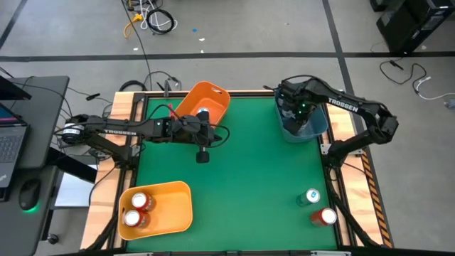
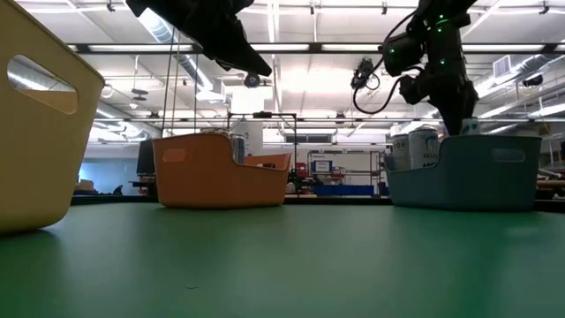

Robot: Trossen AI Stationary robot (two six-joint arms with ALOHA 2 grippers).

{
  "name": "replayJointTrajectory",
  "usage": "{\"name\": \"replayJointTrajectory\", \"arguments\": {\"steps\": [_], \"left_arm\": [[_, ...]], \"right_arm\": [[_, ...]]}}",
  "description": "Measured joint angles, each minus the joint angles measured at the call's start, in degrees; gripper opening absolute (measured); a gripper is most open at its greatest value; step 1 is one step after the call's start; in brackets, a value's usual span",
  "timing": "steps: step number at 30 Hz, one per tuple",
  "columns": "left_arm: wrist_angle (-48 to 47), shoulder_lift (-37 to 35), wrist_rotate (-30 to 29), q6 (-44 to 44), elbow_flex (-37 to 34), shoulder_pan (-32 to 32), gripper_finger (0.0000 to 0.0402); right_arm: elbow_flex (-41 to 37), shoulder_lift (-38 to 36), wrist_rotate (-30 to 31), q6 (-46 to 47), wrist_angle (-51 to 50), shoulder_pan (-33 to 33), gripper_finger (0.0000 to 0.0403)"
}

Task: Sort soda cans
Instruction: Put the white-blue soda can into the blue bin

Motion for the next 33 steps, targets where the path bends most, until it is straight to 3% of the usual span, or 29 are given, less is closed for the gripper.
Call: {"name": "replayJointTrajectory", "arguments": {"steps": [25,33], "left_arm": [[-0.21,0.00,0.04,0.26,0.00,0.00,0.0006],[-0.30,0.00,0.06,0.24,0.00,0.00,0.0006]], "right_arm": [[1.16,0.20,0.69,-1.47,4.70,-1.91,0.0247],[1.29,0.15,0.67,-1.43,5.30,-1.91,0.0323]]}}
